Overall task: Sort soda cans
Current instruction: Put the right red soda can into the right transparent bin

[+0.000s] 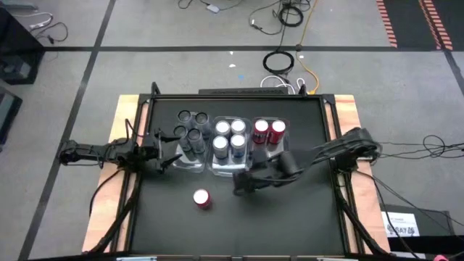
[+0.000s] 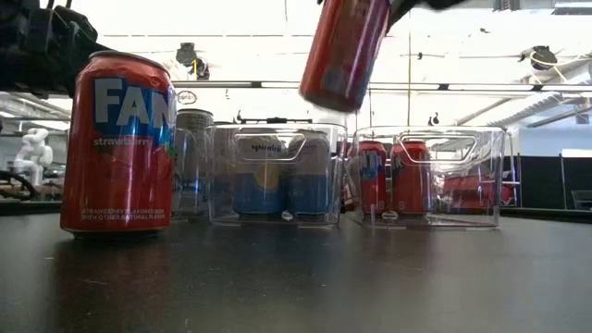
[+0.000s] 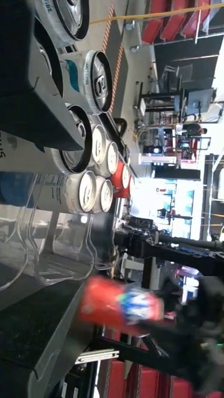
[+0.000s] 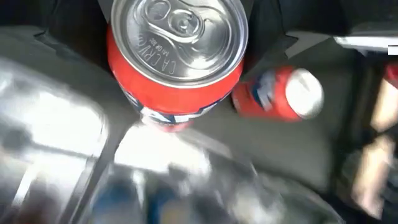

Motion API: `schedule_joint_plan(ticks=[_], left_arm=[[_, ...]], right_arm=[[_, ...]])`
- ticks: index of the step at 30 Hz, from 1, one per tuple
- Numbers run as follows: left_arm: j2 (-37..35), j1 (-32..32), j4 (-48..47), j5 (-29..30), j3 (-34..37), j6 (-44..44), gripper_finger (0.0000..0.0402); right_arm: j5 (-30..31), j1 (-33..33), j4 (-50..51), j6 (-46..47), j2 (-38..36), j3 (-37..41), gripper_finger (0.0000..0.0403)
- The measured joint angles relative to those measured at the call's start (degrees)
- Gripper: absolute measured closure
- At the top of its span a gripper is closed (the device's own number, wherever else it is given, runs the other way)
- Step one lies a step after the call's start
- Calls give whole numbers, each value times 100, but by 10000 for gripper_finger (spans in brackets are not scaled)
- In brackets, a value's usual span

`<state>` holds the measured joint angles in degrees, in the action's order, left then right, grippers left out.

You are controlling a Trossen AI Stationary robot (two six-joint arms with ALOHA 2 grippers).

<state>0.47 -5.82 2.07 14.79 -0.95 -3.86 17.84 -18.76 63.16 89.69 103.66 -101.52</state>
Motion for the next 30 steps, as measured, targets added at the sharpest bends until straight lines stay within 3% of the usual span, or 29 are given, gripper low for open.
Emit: schedule_joint_plan(ticks=[5, 8, 11, 16, 21, 26, 30], left_arm=[[0, 0, 0, 0, 0, 0, 36], [0, 0, 0, 1, 0, 0, 36], [0, 0, 0, 1, 0, 0, 36], [0, 0, 0, -1, 0, 0, 36], [0, 0, 0, 0, 0, 0, 36], [0, 0, 0, 0, 0, 0, 36], [0, 0, 0, 2, 0, 1, 36]], right_arm=[[868, 130, 1289, 517, -643, -26, 116], [813, 326, 2306, 746, -735, -15, 116], [483, 596, 2687, 568, -817, -11, 116], [225, 1158, 2427, -267, -774, 266, 115], [-251, 1519, 1605, -762, -942, 1211, 115], [-397, 1789, 716, -783, -1433, 2363, 115], [-487, 2087, 297, -850, -1623, 2854, 115]])
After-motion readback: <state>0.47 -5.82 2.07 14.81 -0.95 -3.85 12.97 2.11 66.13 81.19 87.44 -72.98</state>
